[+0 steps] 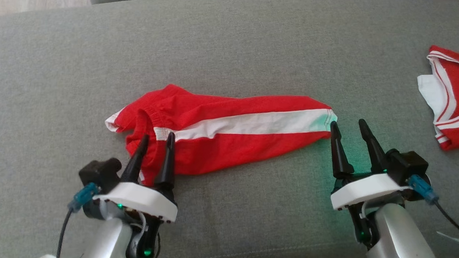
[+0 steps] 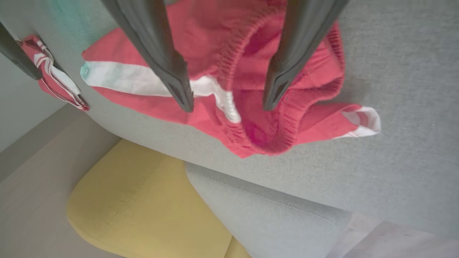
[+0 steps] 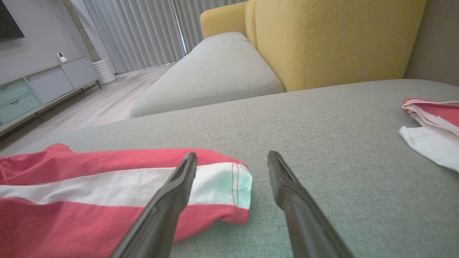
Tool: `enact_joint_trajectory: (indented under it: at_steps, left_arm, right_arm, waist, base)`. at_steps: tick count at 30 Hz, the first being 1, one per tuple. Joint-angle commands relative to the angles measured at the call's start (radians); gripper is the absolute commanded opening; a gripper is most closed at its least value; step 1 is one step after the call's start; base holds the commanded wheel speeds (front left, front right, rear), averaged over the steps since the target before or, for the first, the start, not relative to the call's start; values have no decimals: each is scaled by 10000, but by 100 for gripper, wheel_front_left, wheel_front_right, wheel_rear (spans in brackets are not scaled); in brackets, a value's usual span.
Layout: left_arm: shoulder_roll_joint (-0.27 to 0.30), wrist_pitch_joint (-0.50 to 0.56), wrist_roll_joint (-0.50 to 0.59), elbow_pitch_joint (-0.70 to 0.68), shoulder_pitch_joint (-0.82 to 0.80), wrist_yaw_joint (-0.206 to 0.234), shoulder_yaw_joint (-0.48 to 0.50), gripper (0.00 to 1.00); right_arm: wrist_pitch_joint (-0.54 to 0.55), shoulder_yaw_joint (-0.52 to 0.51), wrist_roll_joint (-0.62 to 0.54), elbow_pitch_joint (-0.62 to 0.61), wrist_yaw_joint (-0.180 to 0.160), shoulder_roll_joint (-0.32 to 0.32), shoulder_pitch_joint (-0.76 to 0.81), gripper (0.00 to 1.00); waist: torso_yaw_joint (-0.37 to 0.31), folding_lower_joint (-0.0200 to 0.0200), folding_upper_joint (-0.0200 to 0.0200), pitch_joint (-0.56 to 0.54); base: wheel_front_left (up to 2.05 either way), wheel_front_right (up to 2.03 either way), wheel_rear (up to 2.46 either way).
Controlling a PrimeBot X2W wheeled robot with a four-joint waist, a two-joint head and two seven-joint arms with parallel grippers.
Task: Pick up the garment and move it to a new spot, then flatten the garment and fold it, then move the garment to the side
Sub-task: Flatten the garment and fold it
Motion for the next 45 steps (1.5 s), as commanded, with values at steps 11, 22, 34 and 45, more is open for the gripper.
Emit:
enact_joint_trajectory:
  at_steps: [11, 22, 34, 45]
  left_arm:
    - [45, -124, -8, -10, -599, 86, 201, 100]
    - [45, -124, 287, 49, -544, 381, 594, 0]
    - [45, -124, 636, -59, -376, 372, 880, 0]
    - [45, -124, 662, -17, -576, 353, 846, 0]
  right_arm:
    - [-110, 121, 51, -202, 65, 49, -352, 100]
    - [-111, 131, 327, 249, 65, 49, -384, 100]
    - [-111, 826, 2187, 1404, 65, 49, -1122, 100]
    - [-111, 1409, 2638, 2472, 65, 49, -1936, 35]
  waist:
    - [-138, 0, 0, 102]
    - [78, 0, 0, 162]
    - [466, 0, 0, 479]
    - [636, 0, 0, 760]
  base:
    - [0, 0, 0]
    - [0, 0, 0]
    - [0, 0, 0]
    - [0, 0, 0]
